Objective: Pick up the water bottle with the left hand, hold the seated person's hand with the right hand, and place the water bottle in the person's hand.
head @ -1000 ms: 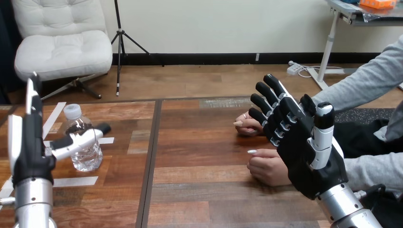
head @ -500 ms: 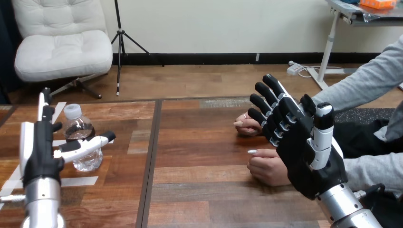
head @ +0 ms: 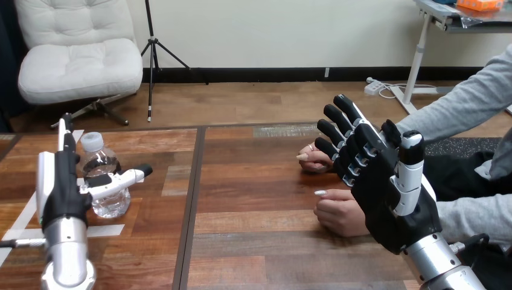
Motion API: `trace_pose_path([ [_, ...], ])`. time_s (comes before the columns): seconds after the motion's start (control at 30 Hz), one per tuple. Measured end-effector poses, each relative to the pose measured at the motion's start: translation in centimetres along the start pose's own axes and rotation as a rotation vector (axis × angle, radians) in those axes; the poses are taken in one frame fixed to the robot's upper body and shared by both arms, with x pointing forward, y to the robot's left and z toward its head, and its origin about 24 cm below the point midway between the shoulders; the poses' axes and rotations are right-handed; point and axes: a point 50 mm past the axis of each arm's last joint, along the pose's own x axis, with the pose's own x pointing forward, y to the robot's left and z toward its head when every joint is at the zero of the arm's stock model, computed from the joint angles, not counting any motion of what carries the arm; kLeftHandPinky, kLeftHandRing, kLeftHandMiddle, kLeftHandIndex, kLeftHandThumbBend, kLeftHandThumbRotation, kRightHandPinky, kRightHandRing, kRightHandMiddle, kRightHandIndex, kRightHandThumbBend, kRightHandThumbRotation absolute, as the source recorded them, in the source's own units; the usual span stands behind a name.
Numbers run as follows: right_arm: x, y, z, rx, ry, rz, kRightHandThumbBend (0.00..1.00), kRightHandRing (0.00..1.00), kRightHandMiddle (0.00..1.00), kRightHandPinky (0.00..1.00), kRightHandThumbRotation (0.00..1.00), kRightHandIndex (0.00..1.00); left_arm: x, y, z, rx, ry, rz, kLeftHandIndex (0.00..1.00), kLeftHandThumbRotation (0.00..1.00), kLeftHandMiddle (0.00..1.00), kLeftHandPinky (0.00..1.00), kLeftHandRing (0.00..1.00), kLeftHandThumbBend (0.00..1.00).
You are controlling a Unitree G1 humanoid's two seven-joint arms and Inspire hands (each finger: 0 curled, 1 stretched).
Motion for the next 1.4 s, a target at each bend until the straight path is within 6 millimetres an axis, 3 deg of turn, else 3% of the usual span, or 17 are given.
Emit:
trace_pose_path([
  [0.4, 0.0, 0.0, 0.0, 0.000, 0.000, 0.000, 1.00, 1.00, 1.00, 1.00, 1.00, 1.00, 0.8, -0.6, -0.5, 0.044, 0.039, 0.016, 1.00, 0.15, 1.00, 0.93, 1.00, 1.00],
  [0.93, 0.0, 0.0, 0.1, -0.003, -0.006, 0.000, 1.00, 1.00, 1.00, 1.00, 1.00, 1.00, 1.3, -1.2, -1.2, 0.104, 0.079, 0.067, 1.00, 0.22, 1.00, 0.94, 1.00, 1.00],
  [1.1, 0.0, 0.0, 0.1, -0.003, -0.006, 0.000, 1.00, 1.00, 1.00, 1.00, 1.00, 1.00, 1.3, -1.5, -1.1, 0.140, 0.078, 0.082, 1.00, 0.23, 1.00, 0.98, 1.00, 1.00],
  [1.4, 0.0, 0.0, 0.1, -0.004, -0.008, 0.000, 1.00, 1.00, 1.00, 1.00, 1.00, 1.00, 1.7, -1.9, -1.0, 0.246, 0.097, 0.135, 1.00, 0.32, 1.00, 1.00, 1.00, 1.00],
])
